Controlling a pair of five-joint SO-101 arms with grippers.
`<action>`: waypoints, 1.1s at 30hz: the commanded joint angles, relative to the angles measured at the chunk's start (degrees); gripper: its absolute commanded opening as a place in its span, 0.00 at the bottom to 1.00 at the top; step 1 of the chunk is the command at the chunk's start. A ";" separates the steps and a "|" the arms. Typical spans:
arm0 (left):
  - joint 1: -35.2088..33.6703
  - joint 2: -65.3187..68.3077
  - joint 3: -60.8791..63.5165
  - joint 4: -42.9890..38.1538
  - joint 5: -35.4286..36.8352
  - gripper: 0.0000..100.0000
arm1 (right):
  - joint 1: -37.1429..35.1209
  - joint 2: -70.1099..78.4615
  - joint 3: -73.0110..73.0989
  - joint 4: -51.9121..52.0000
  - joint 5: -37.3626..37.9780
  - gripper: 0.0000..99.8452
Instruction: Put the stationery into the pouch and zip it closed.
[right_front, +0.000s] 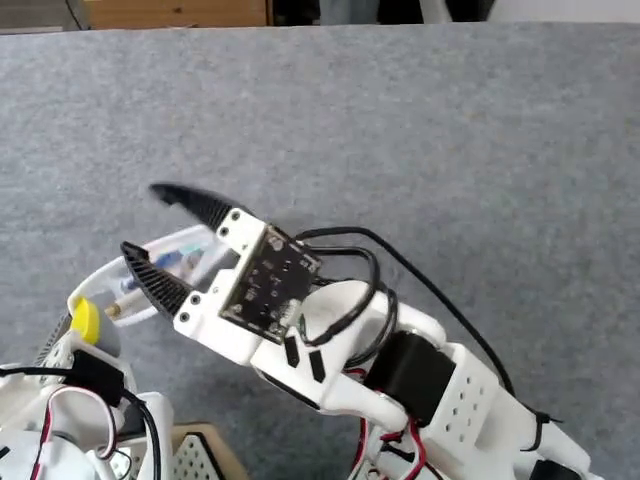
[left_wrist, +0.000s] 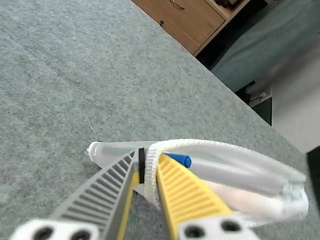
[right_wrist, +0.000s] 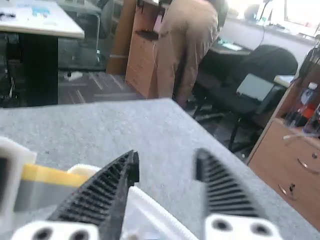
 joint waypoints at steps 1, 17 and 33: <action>0.22 0.09 -0.48 -0.35 0.35 0.03 | -0.79 -0.66 -2.68 2.64 0.53 0.42; -5.32 0.09 -1.36 -0.44 0.53 0.03 | 3.16 -9.80 -3.03 12.04 0.18 0.32; 14.46 12.31 -8.92 -0.26 0.26 0.03 | 13.36 -20.00 1.98 19.34 0.18 0.15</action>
